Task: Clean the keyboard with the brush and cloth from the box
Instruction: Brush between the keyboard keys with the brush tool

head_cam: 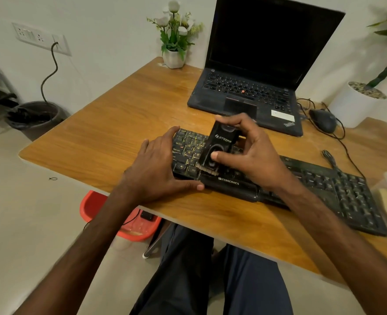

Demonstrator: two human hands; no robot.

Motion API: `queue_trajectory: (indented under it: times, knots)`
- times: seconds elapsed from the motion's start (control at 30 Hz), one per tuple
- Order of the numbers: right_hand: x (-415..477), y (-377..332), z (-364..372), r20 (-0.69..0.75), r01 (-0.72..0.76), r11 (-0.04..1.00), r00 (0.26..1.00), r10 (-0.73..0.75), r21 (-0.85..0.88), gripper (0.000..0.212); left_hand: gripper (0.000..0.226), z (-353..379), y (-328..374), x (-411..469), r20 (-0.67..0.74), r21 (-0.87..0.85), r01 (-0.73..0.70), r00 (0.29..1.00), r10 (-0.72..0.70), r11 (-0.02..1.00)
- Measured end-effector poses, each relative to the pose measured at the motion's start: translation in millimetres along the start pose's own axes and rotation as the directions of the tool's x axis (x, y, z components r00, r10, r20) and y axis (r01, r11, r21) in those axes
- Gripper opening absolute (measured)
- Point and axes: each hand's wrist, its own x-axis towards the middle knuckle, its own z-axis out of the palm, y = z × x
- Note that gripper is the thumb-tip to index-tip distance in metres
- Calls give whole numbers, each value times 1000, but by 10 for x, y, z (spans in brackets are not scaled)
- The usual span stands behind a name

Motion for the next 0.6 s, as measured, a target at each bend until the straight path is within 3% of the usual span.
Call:
queue_trajectory:
  times: [0.2,0.37,0.6]
  knots:
    - [170,98,-403,-248,-48,991,969,16,-125,59,141,-2,16,6,7,-11,10,1000,-10,1000]
    - [54,39,-221,-184,8,999,983,-16,-47,58,142,-11,18,-1,14,-16,10,1000,-10,1000]
    - [18,69,-153,-169,-63,998,984,61,-6,67,142,-17,20,-1,16,-27,9,1000,-8,1000]
